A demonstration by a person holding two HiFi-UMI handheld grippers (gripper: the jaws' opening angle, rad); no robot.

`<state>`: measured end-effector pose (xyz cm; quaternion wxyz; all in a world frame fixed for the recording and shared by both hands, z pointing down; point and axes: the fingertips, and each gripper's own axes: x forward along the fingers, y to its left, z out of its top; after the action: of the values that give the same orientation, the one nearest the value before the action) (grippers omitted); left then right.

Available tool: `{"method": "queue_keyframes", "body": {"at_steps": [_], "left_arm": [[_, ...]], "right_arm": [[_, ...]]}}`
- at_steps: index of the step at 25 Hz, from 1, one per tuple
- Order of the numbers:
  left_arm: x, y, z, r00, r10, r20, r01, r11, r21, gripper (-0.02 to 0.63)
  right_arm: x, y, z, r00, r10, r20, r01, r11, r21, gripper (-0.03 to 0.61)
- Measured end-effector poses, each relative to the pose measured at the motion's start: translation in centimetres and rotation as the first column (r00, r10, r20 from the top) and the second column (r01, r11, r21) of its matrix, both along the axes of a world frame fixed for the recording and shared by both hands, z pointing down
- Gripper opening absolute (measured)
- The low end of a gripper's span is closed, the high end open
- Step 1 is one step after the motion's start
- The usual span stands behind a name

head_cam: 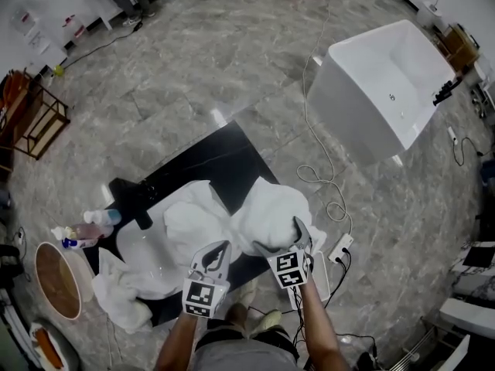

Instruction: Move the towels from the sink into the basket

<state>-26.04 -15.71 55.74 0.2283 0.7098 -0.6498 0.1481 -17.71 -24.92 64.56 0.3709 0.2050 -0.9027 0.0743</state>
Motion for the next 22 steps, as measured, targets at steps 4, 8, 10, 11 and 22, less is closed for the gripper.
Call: {"method": "queue_keyframes", "body": {"at_steps": [4, 8, 10, 11, 22], "left_arm": [[0.0, -0.1, 0.2, 1.000, 0.000, -0.002, 0.000, 1.000, -0.006, 0.009], [-0.1, -0.2, 0.0, 1.000, -0.006, 0.002, 0.006, 1.000, -0.001, 0.009], [0.0, -0.2, -0.2, 1.000, -0.008, 0.006, 0.008, 1.000, 0.008, 0.009], [0.0, -0.2, -0.3, 1.000, -0.010, 0.007, 0.010, 1.000, 0.015, 0.009], [1.0, 1.1, -3.1, 0.999, -0.018, 0.045, 0.017, 0.999, 0.039, 0.009]], "right_arm": [[0.0, 0.2, 0.3, 1.000, -0.003, -0.018, 0.003, 1.000, -0.006, 0.581], [0.2, 1.0, 0.3, 0.998, -0.007, -0.069, 0.003, 0.998, -0.057, 0.436], [0.3, 1.3, 0.1, 0.998, -0.003, -0.068, -0.002, 0.998, -0.065, 0.331], [0.3, 1.4, -0.1, 0.998, 0.000, -0.062, -0.004, 0.998, -0.063, 0.281], [1.0, 1.4, -2.8, 0.998, 0.042, 0.038, -0.042, 0.999, -0.001, 0.110]]}}
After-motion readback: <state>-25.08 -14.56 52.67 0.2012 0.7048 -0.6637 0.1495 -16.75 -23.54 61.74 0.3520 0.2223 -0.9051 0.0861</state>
